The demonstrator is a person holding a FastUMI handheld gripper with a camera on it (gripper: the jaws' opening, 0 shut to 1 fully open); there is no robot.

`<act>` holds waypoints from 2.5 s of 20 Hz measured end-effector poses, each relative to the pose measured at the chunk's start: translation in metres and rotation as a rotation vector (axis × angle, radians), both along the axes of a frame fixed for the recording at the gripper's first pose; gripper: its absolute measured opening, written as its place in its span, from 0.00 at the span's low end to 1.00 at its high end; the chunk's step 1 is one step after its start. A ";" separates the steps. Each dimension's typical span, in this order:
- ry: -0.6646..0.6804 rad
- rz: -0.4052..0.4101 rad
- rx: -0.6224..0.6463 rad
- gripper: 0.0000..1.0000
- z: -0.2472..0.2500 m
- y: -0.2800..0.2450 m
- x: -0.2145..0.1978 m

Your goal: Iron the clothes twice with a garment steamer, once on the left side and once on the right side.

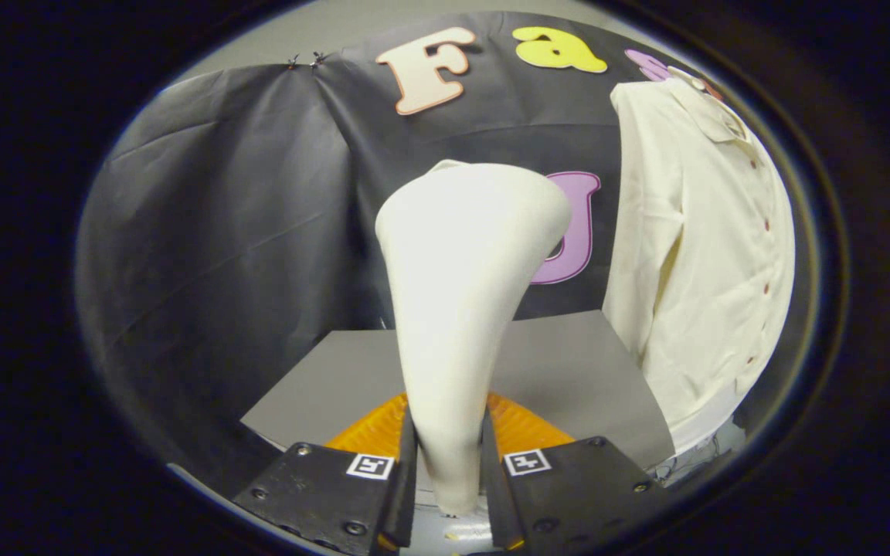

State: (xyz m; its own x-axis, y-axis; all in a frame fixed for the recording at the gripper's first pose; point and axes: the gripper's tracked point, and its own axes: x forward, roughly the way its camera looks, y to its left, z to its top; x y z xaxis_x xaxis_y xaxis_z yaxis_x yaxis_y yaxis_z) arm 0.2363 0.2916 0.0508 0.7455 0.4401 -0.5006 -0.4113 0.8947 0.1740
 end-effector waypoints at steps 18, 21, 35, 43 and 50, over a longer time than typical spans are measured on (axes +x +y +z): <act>-0.171 -0.240 0.019 0.38 0.095 -0.133 0.014; -0.180 -0.322 0.037 0.37 0.103 -0.171 0.039; -0.148 -0.473 0.028 0.38 0.057 -0.258 0.130; -0.086 -0.450 0.062 0.38 0.027 -0.251 0.130; -0.015 -0.417 0.039 0.38 -0.013 -0.254 0.116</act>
